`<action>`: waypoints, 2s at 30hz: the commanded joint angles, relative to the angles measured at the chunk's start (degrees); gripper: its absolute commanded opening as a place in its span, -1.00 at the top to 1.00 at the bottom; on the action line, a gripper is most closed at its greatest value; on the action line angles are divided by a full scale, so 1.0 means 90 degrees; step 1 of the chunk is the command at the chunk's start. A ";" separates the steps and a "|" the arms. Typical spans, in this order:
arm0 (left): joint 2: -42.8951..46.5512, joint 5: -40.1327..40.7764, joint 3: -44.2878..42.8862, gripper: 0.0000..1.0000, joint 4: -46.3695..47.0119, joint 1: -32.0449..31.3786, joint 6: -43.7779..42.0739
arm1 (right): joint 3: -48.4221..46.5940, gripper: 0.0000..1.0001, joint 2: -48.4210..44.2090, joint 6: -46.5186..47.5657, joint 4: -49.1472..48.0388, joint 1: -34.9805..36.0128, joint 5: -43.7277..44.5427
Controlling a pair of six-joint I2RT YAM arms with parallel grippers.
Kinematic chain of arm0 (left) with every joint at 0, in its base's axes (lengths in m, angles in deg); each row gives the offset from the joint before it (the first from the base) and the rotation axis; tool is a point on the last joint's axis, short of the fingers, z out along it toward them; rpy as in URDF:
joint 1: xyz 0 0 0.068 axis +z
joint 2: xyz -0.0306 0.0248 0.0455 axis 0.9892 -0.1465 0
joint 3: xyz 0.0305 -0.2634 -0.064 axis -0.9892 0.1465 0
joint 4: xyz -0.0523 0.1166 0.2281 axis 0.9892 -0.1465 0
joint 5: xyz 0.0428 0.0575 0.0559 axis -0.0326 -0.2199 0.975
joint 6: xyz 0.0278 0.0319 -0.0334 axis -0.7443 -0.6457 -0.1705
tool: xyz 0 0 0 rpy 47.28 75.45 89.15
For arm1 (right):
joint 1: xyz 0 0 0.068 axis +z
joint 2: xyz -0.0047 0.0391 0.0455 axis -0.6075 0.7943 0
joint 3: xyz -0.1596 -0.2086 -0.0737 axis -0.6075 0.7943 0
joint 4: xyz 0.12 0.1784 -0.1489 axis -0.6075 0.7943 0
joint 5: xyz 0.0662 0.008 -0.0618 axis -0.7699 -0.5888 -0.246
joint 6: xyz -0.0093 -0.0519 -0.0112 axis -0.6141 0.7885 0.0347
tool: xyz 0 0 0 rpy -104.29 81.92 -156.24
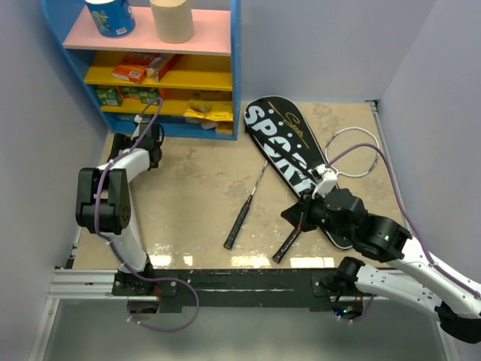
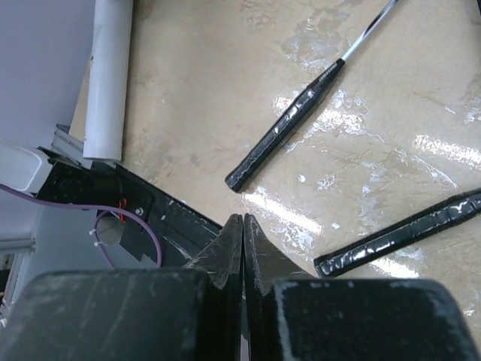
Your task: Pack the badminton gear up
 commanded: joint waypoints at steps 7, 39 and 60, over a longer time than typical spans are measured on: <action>0.1485 -0.2497 -0.0773 -1.00 -0.0550 -0.0796 -0.0006 | -0.0200 0.98 0.0267 0.0007 0.0201 0.0023 0.0770; 0.5695 -0.8328 0.2801 -0.78 0.0591 -0.2507 0.2171 | -0.1744 -0.29 0.6096 0.2253 -0.0335 -0.1998 0.3214; 0.6076 -0.8348 0.2948 -0.79 0.0533 -0.2634 0.2162 | -0.2535 -0.29 0.8636 0.0858 0.0904 -0.0963 0.5665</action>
